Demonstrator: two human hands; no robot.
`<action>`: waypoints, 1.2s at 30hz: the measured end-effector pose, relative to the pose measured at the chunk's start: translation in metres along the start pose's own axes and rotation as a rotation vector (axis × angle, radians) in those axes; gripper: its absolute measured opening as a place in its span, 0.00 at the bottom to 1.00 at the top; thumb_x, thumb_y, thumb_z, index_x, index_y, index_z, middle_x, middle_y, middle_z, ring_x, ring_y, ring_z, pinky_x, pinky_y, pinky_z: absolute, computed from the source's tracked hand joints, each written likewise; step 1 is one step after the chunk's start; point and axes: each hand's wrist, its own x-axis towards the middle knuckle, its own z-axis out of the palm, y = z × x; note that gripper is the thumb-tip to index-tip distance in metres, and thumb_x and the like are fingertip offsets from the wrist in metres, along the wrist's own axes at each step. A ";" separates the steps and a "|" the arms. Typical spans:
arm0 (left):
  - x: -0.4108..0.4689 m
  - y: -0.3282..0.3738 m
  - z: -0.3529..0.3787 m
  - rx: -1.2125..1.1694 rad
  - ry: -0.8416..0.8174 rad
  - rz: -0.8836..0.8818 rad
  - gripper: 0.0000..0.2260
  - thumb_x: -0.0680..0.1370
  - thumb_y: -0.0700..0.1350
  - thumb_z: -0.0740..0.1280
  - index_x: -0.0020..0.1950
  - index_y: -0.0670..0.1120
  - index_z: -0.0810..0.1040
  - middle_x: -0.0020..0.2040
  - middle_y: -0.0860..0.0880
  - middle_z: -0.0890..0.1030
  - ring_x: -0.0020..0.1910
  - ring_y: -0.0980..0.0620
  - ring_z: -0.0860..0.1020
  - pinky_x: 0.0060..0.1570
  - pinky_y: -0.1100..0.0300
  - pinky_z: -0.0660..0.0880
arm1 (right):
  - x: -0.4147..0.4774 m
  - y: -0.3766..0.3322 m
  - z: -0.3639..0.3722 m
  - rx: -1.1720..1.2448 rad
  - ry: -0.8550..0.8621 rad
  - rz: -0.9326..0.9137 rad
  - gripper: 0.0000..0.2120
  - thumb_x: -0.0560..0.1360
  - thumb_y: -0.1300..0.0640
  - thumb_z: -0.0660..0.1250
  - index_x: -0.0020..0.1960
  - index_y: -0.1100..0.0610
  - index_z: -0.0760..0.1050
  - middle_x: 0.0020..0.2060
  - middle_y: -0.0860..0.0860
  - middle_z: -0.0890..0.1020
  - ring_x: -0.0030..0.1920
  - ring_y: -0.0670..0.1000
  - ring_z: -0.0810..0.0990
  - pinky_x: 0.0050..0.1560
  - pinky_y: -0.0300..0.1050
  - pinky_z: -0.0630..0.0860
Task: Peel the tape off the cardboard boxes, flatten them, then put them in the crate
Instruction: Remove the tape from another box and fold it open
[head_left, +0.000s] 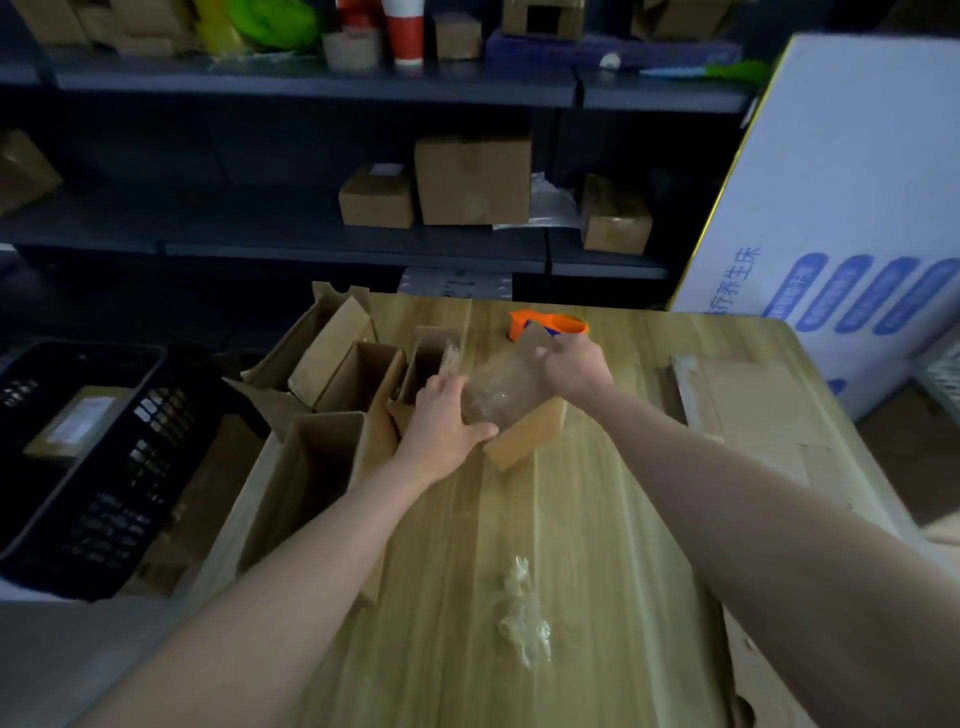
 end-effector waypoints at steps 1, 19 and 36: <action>0.002 0.004 0.003 0.007 -0.031 0.009 0.34 0.72 0.52 0.72 0.74 0.46 0.61 0.71 0.46 0.63 0.71 0.47 0.63 0.70 0.49 0.63 | -0.003 0.003 -0.008 0.014 -0.005 0.040 0.11 0.78 0.56 0.60 0.53 0.62 0.75 0.44 0.54 0.75 0.49 0.56 0.76 0.45 0.47 0.73; -0.009 0.065 0.123 0.104 -0.247 0.248 0.12 0.74 0.43 0.71 0.56 0.45 0.80 0.54 0.47 0.76 0.55 0.48 0.75 0.58 0.56 0.72 | -0.095 0.143 -0.061 -0.128 0.019 0.372 0.32 0.73 0.57 0.69 0.71 0.64 0.58 0.65 0.61 0.69 0.63 0.59 0.71 0.62 0.52 0.71; 0.000 0.075 0.137 0.133 -0.230 0.176 0.02 0.75 0.40 0.69 0.46 0.47 0.79 0.51 0.48 0.76 0.51 0.49 0.75 0.52 0.56 0.74 | -0.079 0.161 -0.054 -0.576 -0.331 0.025 0.57 0.62 0.37 0.75 0.77 0.55 0.46 0.76 0.50 0.51 0.76 0.56 0.39 0.74 0.56 0.38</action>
